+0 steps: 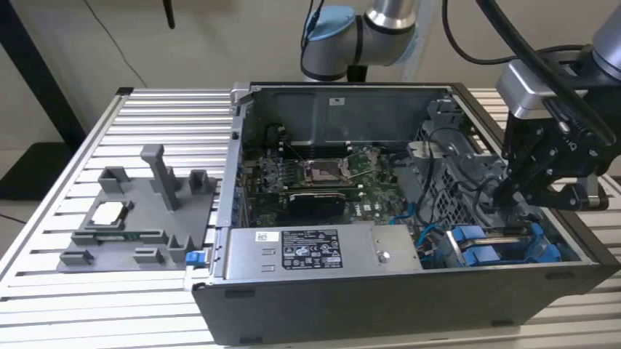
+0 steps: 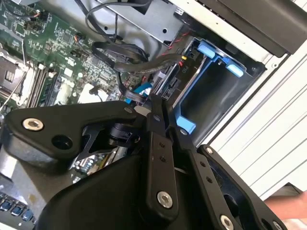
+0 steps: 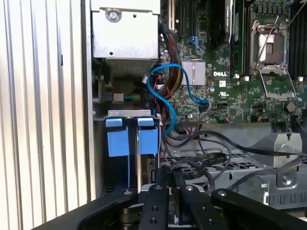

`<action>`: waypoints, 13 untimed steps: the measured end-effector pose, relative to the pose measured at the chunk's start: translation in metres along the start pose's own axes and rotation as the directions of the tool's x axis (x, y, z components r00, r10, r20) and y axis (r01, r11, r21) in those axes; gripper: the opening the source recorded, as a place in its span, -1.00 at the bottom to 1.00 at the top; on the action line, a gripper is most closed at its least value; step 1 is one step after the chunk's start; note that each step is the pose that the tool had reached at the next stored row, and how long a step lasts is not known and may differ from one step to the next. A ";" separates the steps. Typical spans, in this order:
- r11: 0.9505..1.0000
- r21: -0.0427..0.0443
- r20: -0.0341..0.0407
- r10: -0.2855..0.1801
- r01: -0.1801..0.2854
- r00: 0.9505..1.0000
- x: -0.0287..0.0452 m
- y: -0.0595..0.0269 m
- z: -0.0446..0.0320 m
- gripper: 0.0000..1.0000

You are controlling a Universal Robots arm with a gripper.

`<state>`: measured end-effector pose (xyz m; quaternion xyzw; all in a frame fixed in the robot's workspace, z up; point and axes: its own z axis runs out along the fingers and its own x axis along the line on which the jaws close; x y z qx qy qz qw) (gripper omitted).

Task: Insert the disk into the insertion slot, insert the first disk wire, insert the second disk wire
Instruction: 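Insert the second disk wire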

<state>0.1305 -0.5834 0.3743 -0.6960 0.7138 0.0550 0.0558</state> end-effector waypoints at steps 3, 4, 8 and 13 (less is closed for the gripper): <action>1.000 0.000 0.000 0.000 0.000 1.000 0.0025 -0.0001 0.0020 -0.69; 1.000 0.000 0.000 0.000 0.000 1.000 0.0033 -0.0001 0.0029 -0.69; 1.000 0.000 0.000 0.000 0.000 1.000 0.0066 -0.0016 0.0061 -0.69; 1.000 0.000 0.000 0.000 0.000 1.000 0.0113 -0.0058 0.0094 -0.69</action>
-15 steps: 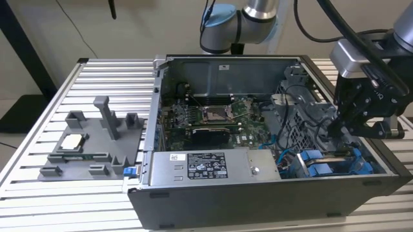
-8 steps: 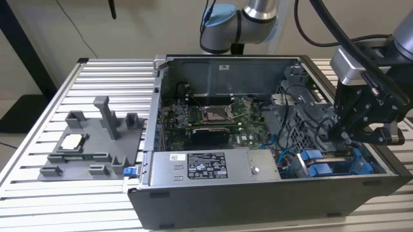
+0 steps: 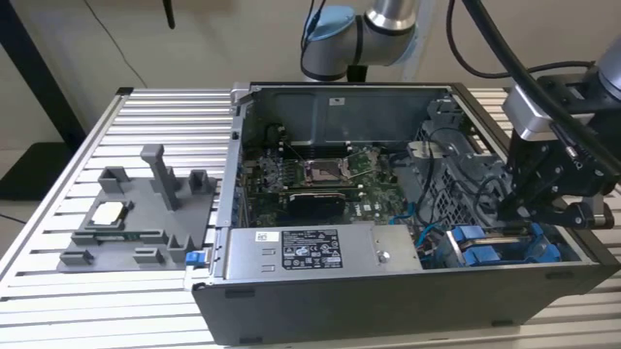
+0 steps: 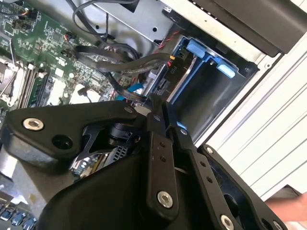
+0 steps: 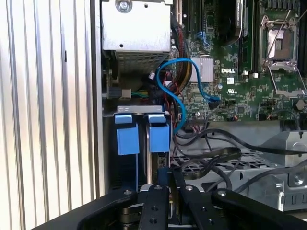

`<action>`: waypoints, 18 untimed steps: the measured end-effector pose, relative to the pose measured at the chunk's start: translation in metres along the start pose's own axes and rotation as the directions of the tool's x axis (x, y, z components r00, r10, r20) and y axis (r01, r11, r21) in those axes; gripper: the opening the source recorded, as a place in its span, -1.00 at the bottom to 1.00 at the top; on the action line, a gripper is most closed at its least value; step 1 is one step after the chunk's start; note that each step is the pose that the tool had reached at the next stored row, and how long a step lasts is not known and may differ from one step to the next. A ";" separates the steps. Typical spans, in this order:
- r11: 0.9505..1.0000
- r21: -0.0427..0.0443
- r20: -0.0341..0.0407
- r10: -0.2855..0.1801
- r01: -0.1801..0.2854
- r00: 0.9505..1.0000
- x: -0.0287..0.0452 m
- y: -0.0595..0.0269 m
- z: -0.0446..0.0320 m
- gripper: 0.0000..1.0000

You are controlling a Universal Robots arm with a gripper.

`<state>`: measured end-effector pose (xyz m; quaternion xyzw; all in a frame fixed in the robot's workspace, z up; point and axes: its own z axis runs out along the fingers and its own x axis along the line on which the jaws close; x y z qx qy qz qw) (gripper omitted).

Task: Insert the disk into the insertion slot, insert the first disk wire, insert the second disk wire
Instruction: 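Insert the second disk wire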

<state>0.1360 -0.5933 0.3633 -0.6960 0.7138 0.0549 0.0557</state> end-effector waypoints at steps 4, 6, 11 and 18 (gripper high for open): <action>1.000 0.000 0.000 0.000 0.000 1.000 0.0018 -0.0029 0.0041 -0.69; 1.000 0.000 0.000 0.000 0.000 1.000 0.0023 -0.0041 0.0070 -0.69; 1.000 0.000 0.000 0.000 0.000 1.000 0.0032 -0.0065 0.0134 -0.69; 1.000 0.000 0.000 0.000 0.000 1.000 0.0036 -0.0100 0.0170 -0.69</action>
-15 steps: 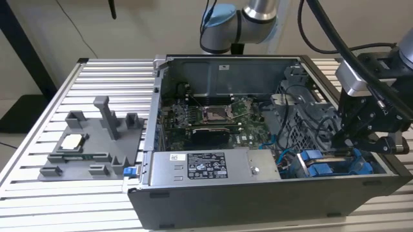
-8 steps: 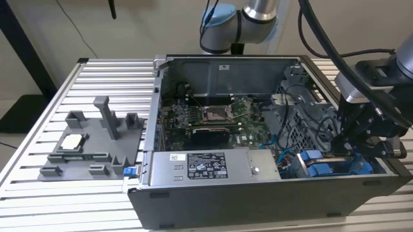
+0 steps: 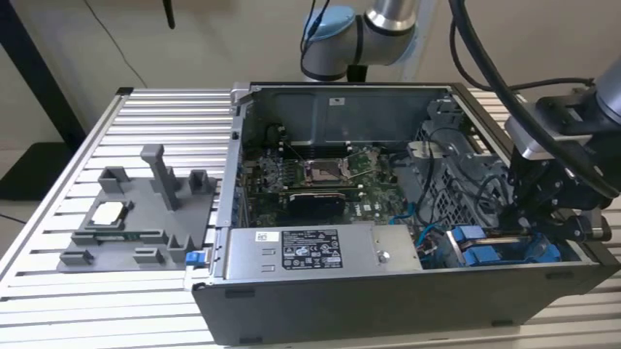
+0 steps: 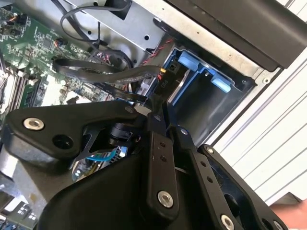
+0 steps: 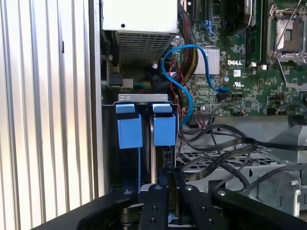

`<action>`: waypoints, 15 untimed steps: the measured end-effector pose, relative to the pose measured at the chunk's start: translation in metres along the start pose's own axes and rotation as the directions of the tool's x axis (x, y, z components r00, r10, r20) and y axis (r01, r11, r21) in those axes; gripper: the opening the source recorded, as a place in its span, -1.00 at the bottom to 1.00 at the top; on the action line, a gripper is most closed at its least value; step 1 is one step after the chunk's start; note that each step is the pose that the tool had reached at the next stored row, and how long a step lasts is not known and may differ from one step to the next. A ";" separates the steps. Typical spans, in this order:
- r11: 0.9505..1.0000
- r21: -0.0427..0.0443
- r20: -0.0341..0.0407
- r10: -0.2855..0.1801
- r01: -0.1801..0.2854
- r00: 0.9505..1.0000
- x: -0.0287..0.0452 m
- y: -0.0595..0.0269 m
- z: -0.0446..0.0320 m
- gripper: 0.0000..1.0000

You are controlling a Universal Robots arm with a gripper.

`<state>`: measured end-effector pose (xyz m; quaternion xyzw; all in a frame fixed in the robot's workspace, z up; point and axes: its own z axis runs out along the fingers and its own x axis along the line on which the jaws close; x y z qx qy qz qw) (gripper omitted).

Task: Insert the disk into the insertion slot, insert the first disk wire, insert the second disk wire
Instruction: 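Insert the second disk wire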

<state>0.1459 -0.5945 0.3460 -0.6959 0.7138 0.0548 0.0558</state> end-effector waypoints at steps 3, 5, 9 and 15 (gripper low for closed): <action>1.000 0.000 0.000 0.000 0.000 1.000 0.0000 -0.0002 0.0009 -0.69; 1.000 0.000 0.000 0.000 0.000 1.000 -0.0003 -0.0002 0.0015 -0.69; 1.000 0.000 0.000 0.000 0.000 1.000 -0.0013 -0.0002 0.0024 -0.69; 1.000 0.000 0.000 0.001 -0.001 1.000 -0.0019 -0.0002 0.0042 -0.69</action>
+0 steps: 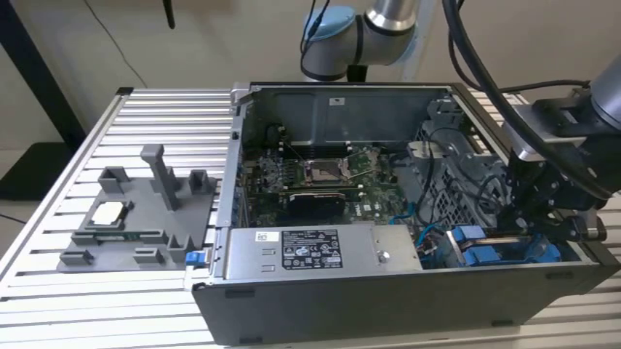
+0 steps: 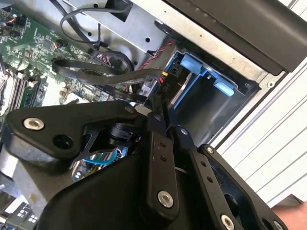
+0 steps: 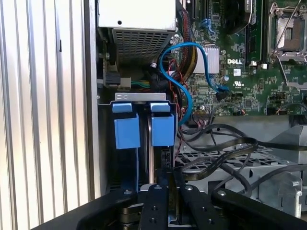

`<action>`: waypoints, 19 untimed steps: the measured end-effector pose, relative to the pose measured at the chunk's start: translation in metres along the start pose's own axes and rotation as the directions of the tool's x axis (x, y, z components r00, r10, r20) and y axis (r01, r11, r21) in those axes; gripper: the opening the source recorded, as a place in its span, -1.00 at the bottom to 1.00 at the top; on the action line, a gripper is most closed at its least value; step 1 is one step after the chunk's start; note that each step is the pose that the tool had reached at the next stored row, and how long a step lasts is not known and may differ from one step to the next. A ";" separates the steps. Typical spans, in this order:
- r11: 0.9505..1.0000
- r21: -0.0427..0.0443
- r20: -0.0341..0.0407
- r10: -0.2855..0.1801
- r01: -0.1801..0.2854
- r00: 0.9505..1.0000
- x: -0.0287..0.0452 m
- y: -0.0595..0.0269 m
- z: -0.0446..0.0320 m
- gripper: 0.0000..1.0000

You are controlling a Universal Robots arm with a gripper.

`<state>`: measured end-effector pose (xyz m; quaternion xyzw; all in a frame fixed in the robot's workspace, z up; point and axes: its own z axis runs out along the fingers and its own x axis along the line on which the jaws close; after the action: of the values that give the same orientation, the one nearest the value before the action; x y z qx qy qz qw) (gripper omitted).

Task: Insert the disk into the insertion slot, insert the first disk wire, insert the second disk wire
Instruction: 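Insert the second disk wire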

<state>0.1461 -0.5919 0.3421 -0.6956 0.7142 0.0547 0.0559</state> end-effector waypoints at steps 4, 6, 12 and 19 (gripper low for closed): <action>1.000 0.001 0.000 0.000 0.000 1.000 -0.0004 0.0000 0.0014 -0.69; 1.000 0.001 0.001 0.001 -0.001 1.000 -0.0005 0.0000 0.0024 -0.69; 1.000 0.001 -0.001 0.001 -0.001 1.000 -0.0001 0.0000 0.0056 -0.69; 1.000 0.001 0.002 0.001 -0.001 1.000 0.0003 0.0001 0.0085 -0.55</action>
<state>0.1461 -0.5909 0.3337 -0.6951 0.7145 0.0551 0.0571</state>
